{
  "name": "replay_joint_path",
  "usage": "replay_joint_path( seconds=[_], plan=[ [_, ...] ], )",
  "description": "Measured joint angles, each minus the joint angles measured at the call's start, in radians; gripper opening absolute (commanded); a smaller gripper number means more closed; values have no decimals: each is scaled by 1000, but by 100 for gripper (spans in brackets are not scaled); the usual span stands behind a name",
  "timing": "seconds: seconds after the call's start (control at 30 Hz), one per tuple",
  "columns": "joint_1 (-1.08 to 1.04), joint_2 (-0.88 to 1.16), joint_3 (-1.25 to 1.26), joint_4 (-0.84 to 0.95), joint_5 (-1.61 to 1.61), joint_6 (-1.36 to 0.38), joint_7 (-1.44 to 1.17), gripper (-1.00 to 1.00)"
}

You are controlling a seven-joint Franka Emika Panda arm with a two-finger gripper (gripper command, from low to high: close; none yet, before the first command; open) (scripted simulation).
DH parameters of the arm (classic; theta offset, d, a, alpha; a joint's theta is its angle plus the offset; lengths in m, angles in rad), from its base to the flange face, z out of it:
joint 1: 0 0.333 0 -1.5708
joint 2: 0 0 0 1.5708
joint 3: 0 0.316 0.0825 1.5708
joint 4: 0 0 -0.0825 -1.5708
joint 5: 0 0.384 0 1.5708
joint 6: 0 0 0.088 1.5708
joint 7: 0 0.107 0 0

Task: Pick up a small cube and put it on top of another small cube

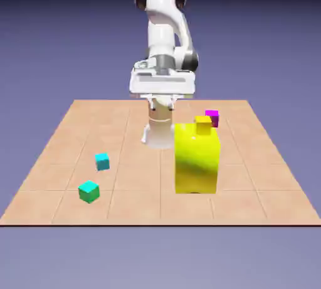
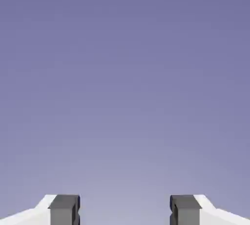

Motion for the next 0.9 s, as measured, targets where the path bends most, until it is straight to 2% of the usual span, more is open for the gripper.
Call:
replay_joint_path(
  seconds=[0.9],
  plan=[
    [-91,979,-753,444,469,-1082,-142,0]
  ],
)
